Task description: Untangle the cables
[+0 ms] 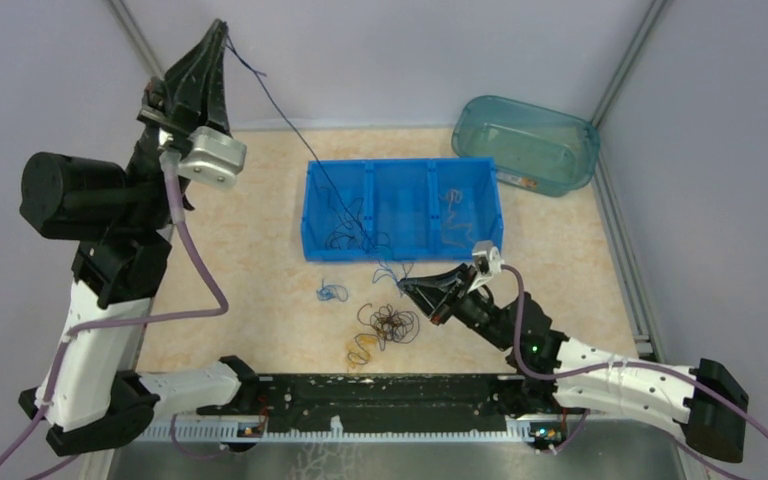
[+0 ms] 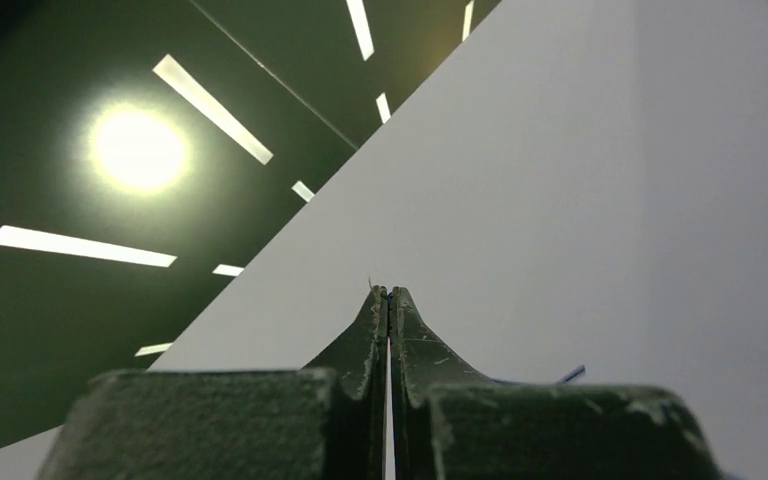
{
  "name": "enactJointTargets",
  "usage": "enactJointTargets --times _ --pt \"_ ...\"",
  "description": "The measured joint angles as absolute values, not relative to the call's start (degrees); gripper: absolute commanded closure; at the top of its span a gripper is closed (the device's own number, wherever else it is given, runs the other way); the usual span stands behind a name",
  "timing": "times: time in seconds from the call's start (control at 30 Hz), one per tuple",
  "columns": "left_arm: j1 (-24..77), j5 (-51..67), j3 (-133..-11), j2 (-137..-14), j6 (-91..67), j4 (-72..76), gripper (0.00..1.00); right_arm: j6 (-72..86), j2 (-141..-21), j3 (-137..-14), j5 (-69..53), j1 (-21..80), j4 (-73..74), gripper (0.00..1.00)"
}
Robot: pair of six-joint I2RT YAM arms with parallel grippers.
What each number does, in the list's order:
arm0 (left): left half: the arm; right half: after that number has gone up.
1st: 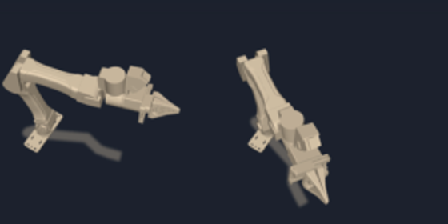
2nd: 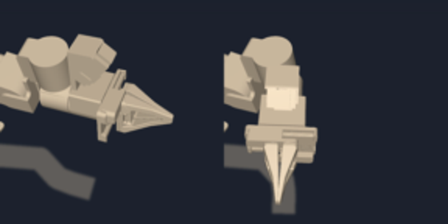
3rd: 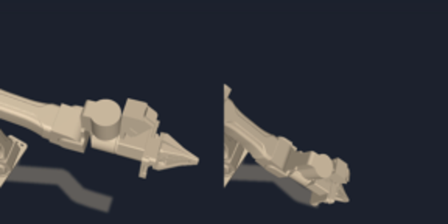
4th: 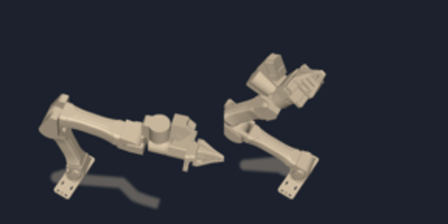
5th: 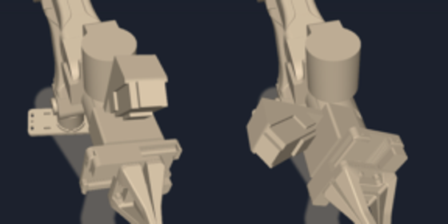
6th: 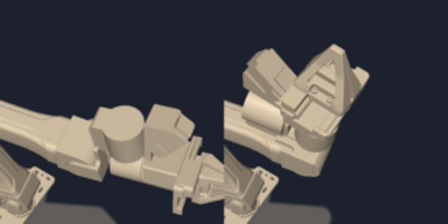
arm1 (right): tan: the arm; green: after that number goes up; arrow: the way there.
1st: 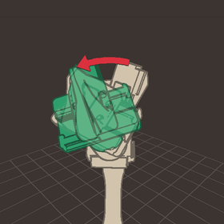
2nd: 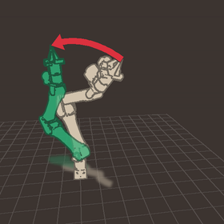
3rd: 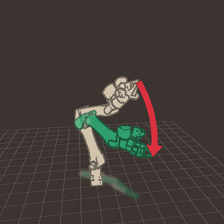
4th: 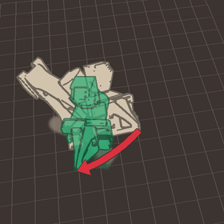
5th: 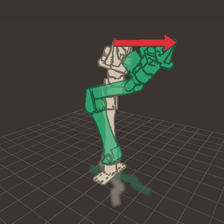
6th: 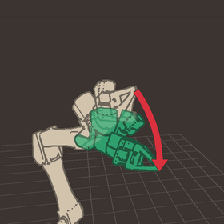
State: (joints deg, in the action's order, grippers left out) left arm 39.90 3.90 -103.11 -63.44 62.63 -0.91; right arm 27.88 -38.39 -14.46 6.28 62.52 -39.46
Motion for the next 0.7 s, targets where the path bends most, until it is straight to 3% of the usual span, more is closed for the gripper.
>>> enactJointTargets --times 0.4,0.7 --pt "40.0 3.2 -105.3 -61.9 61.4 1.0 1.00 30.3 -36.4 -12.4 9.0 62.5 -37.1 1.00" --pt "40.0 2.9 -110.8 -67.0 69.8 6.1 1.00 32.4 -30.8 -9.0 13.5 62.5 -26.9 1.00"
